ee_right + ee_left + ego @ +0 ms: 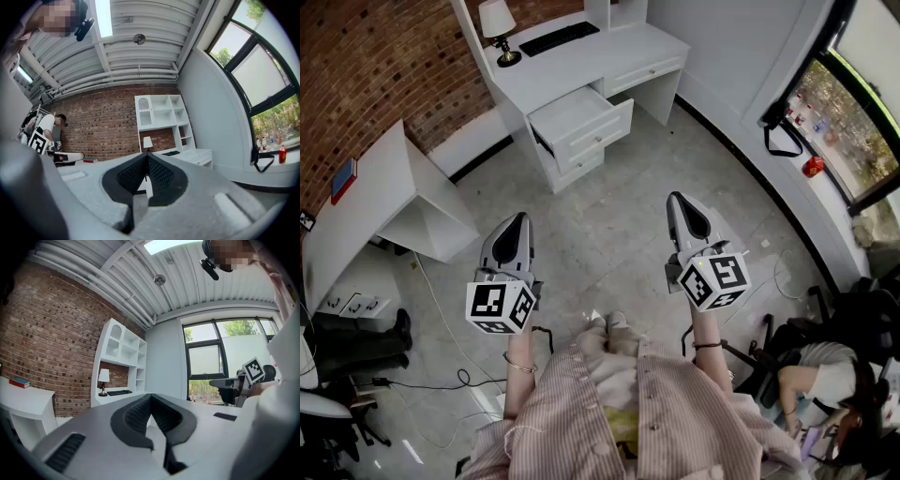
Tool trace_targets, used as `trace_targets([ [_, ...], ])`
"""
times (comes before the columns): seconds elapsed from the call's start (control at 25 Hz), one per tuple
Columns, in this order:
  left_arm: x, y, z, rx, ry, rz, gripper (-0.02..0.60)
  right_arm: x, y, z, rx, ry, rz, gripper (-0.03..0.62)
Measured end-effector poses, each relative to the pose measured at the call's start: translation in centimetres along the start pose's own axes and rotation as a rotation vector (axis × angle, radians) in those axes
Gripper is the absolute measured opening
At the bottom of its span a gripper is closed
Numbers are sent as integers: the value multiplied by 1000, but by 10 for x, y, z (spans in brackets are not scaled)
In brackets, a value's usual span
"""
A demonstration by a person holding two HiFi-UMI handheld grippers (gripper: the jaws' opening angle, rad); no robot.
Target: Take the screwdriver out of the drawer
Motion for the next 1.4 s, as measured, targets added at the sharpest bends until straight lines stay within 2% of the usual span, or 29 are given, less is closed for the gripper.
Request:
trace_targets([
  [0.4,20,-4,3,-5,-4,-22,0,24,8,3,-16,-5,-37,5],
  [0.84,55,3,15,-19,-15,-34,0,55,39,14,54,-15,-60,15],
  [1.16,75,-16,22,-41,-42,-59,0,90,43,21,52,-57,-84,57],
  [1.4,101,-46,33,-63,-60,-70,0,132,48,34,59,-83,-85,86],
])
Point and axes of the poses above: the fingertips, and each gripper's own axes: x forward along the fingers, y to its right, z out of its underside, the point moved 3 cm from there along -x, backward along the fingers, and after that the axes turned 12 degrees about z, right-handed, at the moved point
